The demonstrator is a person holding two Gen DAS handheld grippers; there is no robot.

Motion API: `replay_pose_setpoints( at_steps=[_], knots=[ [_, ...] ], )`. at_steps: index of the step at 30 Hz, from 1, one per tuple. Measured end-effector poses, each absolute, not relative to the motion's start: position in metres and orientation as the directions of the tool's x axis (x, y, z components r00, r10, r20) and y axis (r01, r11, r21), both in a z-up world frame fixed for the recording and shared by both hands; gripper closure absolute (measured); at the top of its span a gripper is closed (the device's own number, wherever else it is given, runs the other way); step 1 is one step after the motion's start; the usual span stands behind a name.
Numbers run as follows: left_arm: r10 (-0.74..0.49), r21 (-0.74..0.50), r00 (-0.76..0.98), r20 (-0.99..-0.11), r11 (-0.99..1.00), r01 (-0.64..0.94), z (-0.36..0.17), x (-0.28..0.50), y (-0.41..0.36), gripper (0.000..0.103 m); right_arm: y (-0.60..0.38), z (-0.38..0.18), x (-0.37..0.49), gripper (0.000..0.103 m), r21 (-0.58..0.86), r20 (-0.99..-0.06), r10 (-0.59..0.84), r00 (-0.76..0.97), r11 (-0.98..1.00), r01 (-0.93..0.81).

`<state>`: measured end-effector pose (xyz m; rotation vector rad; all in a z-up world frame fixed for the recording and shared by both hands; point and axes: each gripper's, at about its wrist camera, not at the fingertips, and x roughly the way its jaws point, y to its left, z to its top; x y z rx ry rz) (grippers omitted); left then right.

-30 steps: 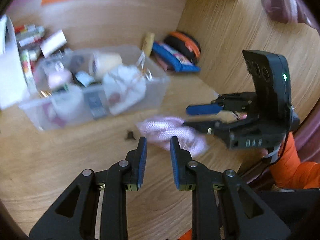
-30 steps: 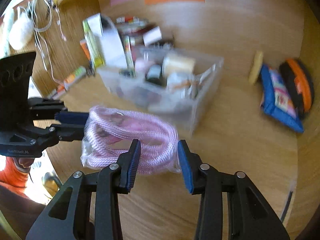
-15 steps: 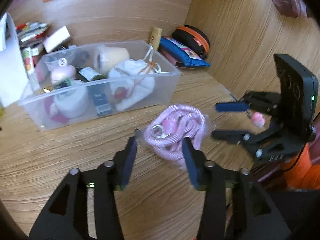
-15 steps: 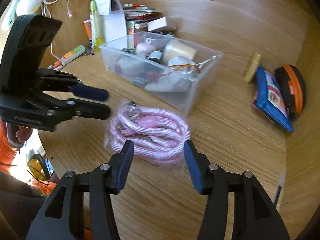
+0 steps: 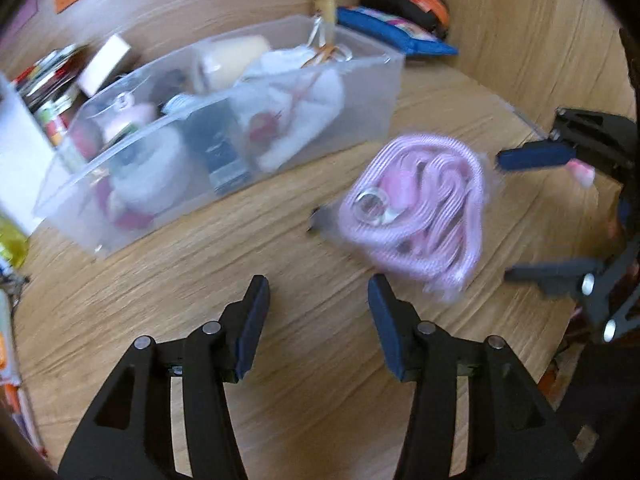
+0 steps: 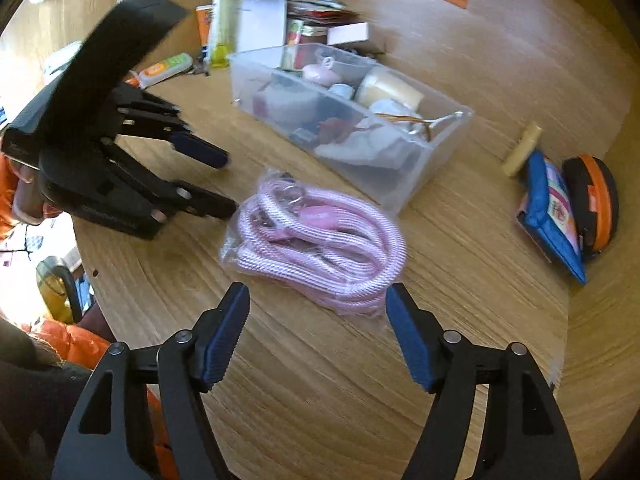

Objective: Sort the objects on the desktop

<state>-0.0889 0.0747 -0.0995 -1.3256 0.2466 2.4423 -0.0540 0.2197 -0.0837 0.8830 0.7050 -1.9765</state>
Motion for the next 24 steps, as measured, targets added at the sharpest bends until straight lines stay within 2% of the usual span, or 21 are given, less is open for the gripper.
replay_pose_setpoints(
  at_steps=[2, 5, 8, 11, 13, 16, 17, 19, 24],
  knots=[
    [0.253, -0.054, -0.5, -0.828, -0.924, -0.378, -0.098, -0.093, 0.073, 0.052, 0.219, -0.084, -0.053, 0.036, -0.153, -0.783, -0.476, -0.401, -0.477, 0.865],
    [0.362, -0.182, -0.469, -0.805, -0.904, -0.386, -0.095, -0.099, 0.069, 0.052, 0.216, -0.085, -0.057, 0.032, -0.187, -0.777, -0.47, -0.419, -0.463, 0.867],
    [0.449, -0.278, -0.44, -0.778, -0.874, -0.399, -0.092, -0.104, 0.067, 0.052, 0.212, -0.094, -0.064, 0.032, -0.202, -0.8, -0.438, -0.41, -0.447, 0.871],
    [0.481, -0.312, -0.424, -0.768, -0.858, -0.408, -0.09, -0.107, 0.072, 0.052, 0.205, -0.105, -0.068, 0.031, -0.249, -0.804, -0.405, -0.436, -0.437, 0.864],
    [0.463, -0.287, -0.44, -0.769, -0.866, -0.411, -0.088, -0.105, 0.074, 0.052, 0.202, -0.104, -0.069, 0.032, -0.242, -0.799, -0.417, -0.432, -0.435, 0.867],
    [0.454, -0.276, -0.464, -0.76, -0.873, -0.401, -0.082, -0.1, 0.067, 0.052, 0.199, -0.105, -0.074, 0.039, -0.217, -0.802, -0.43, -0.415, -0.438, 0.872],
    [0.451, -0.273, -0.474, -0.756, -0.876, -0.398, -0.079, -0.096, 0.063, 0.052, 0.198, -0.105, -0.077, 0.047, -0.215, -0.802, -0.426, -0.42, -0.45, 0.867],
    [0.432, -0.255, -0.496, -0.753, -0.887, -0.386, -0.076, -0.091, 0.054, 0.052, 0.198, -0.105, -0.083, 0.058, -0.216, -0.806, -0.409, -0.427, -0.468, 0.857],
    [0.387, -0.223, -0.528, -0.756, -0.91, -0.348, -0.073, -0.083, 0.032, 0.052, 0.194, -0.104, -0.083, 0.063, -0.21, -0.806, -0.401, -0.436, -0.494, 0.844]
  ],
)
